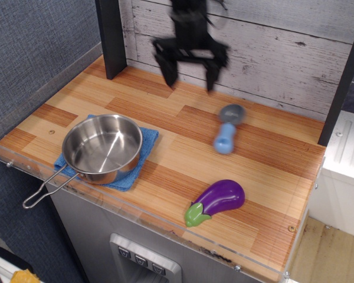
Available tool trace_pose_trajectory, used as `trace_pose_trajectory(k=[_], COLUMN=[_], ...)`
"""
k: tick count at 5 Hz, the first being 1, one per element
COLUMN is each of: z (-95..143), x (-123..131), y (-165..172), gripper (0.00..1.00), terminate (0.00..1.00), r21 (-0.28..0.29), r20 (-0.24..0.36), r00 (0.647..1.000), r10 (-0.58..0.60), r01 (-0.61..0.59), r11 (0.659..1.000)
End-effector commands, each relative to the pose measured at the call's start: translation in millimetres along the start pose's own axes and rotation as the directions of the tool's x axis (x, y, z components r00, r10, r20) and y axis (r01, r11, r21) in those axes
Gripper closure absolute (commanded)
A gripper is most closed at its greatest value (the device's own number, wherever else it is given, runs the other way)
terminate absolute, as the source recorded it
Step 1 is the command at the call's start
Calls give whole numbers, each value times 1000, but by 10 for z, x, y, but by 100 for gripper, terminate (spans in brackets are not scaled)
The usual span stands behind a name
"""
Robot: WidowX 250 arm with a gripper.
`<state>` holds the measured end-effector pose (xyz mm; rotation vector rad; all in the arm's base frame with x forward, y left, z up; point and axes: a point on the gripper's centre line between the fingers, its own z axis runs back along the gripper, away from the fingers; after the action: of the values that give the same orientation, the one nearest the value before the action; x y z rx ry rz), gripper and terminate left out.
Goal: Pick up the blue spoon and move it behind the eggplant
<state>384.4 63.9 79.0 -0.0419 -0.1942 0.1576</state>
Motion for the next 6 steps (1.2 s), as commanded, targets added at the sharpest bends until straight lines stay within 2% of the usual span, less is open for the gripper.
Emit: trace_pose_trajectory(k=[1,3,5,6], z=[366,405,468,416], x=[277,237,-6,-108], y=[465,651,632,564], gripper=[0,0,0,0], terminate=[0,0,0,0], r21=[20,-24,4,21], r20=[53,10,17,10], r00=[998,991,989,990], r10=[-34,-132,-145,-140], r01=[33,132,145,140], r11=[999,991,989,990])
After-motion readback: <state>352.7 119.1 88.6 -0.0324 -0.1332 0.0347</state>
